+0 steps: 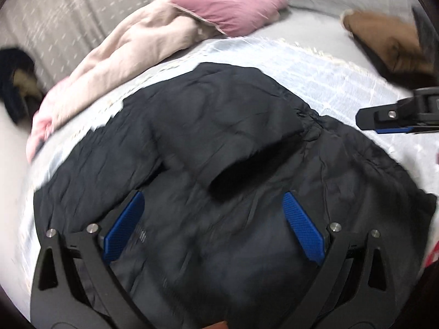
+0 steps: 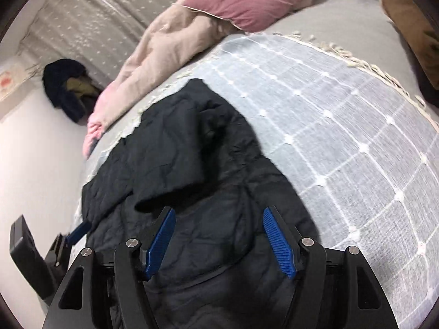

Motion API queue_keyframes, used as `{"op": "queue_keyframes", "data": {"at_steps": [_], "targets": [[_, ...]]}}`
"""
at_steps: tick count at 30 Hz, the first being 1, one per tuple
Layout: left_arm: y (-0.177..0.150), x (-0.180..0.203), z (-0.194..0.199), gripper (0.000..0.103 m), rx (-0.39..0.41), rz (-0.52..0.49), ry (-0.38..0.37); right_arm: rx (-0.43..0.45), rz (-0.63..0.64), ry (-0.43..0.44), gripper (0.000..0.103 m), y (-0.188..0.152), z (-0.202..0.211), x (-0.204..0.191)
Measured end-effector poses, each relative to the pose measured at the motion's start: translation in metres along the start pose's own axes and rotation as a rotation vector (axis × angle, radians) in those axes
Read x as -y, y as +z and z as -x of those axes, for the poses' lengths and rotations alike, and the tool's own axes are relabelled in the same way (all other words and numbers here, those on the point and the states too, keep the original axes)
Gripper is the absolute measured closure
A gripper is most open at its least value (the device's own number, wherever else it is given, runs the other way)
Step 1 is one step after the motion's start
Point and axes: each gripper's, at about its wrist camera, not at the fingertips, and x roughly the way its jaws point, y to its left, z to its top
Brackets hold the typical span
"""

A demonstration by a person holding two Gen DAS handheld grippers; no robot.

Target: Fold large clothes

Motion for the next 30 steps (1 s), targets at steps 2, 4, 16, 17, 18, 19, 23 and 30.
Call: {"op": "queue_keyframes", "data": {"at_steps": [2, 4, 16, 17, 18, 19, 23, 30], "targets": [[0.01, 0.013, -0.013, 0.01, -0.003, -0.051, 0.011, -0.011, -0.015, 0.003, 0.036, 0.004, -0.001, 0.003], [0.019, 0.024, -0.031, 0.027, -0.029, -0.11, 0.029, -0.022, -0.043, 0.024, 0.036, 0.009, -0.005, 0.005], [0.012, -0.096, 0.025, 0.096, 0.241, 0.506, -0.177, -0.015, -0.039, -0.089, 0.036, 0.007, -0.008, 0.023], [0.001, -0.116, 0.023, 0.096, 0.225, 0.595, -0.188, -0.015, -0.041, -0.088, 0.036, 0.006, -0.007, 0.023], [-0.014, -0.136, 0.018, 0.095, 0.196, 0.695, -0.204, -0.014, -0.042, -0.087, 0.036, 0.005, -0.007, 0.022], [-0.027, -0.151, 0.011, 0.088, 0.16, 0.767, -0.222, -0.013, -0.039, -0.087, 0.035, 0.005, -0.007, 0.021], [-0.085, -0.187, -0.009, 0.059, 0.029, 0.939, -0.254, -0.019, -0.038, -0.078, 0.036, 0.004, -0.012, 0.016], [-0.108, -0.207, 0.0, 0.039, 0.054, 0.942, -0.231, -0.026, -0.074, -0.024, 0.036, 0.002, -0.018, 0.004]]}}
